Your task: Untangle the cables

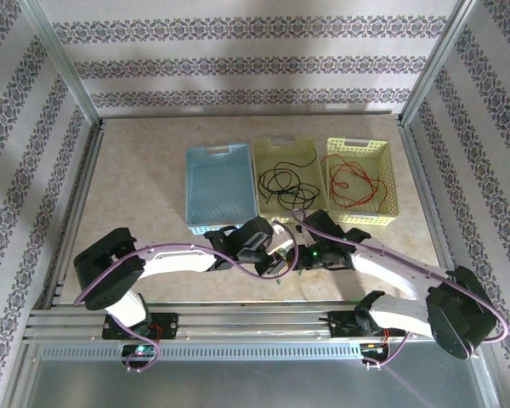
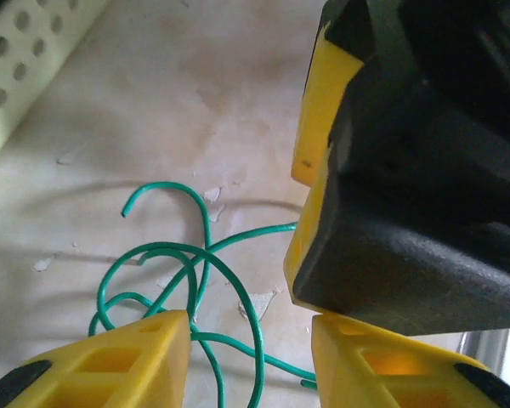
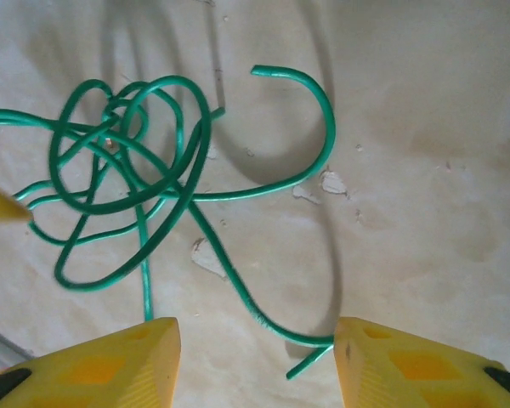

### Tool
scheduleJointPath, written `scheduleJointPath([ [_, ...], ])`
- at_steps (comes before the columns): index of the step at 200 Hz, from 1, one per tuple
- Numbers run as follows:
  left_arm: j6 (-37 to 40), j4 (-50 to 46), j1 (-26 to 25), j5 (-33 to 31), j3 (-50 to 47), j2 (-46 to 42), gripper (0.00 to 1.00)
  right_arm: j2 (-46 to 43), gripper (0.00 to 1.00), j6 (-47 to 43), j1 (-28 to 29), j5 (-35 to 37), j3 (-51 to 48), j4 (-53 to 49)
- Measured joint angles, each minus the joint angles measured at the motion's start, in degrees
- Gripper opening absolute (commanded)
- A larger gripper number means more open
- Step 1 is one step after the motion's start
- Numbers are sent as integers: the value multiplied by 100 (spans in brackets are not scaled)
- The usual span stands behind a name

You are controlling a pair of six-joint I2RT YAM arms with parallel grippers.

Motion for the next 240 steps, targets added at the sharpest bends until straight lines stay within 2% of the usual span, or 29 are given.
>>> scheduleJointPath([
  [13, 61, -79, -26, -4, 85, 190, 35, 192, 46, 59, 0, -13, -24, 101],
  [28, 94, -85, -61, -61, 133, 374, 26, 334, 40, 129, -9, -33, -28, 212],
  [64, 136, 50, -103, -501, 144, 533, 0, 363, 15, 232, -72, -129, -66, 363],
  [81, 94, 232, -103, -664, 98, 560, 0, 348, 7, 234, -98, -166, -92, 385],
  [108, -11, 557, -101, -841, -105, 520, 0, 232, 0, 282, -175, -162, -149, 393],
  [146, -323, 837, 28, -879, -802, -214, 0, -66, 0, 302, -511, -79, -168, 358],
  [180, -826, 1126, 455, -911, -1519, -1176, 0, -354, 0, 474, -1071, 192, -313, 251],
  [205, -1147, 1198, 691, -973, -2065, -1537, 0, -575, 0, 614, -1567, 293, -457, 160],
  [240, -1453, 1165, 734, -1032, -2555, -2006, 0, -949, 0, 734, -2022, 313, -549, 61],
])
